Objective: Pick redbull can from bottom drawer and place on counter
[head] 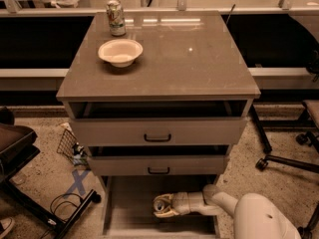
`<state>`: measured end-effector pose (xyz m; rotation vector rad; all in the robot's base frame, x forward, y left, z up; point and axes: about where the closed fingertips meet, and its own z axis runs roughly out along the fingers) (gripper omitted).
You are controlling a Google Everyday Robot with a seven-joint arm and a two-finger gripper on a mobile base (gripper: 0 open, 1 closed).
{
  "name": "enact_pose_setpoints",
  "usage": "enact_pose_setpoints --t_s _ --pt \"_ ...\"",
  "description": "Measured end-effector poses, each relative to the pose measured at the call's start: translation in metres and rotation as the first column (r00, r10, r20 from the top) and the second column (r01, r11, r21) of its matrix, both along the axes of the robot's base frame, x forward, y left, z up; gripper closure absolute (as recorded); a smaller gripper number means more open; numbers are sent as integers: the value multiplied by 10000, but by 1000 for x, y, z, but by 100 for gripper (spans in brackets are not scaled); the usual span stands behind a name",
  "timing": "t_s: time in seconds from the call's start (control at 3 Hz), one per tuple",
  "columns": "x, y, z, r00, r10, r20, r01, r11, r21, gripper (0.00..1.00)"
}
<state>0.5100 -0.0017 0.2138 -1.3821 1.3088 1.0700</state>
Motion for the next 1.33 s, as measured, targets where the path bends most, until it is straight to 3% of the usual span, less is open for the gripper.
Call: enact_pose_setpoints --t_s 0.33,0.67,1.33 --pt "-12 -5 36 10000 55 -10 -54 9990 449 100" --pt "-27 -32 139 9992 -277 -278 308 9923 1197 100" --pt "-29 -69 276 9920 -982 -791 1070 9875 1154 100"
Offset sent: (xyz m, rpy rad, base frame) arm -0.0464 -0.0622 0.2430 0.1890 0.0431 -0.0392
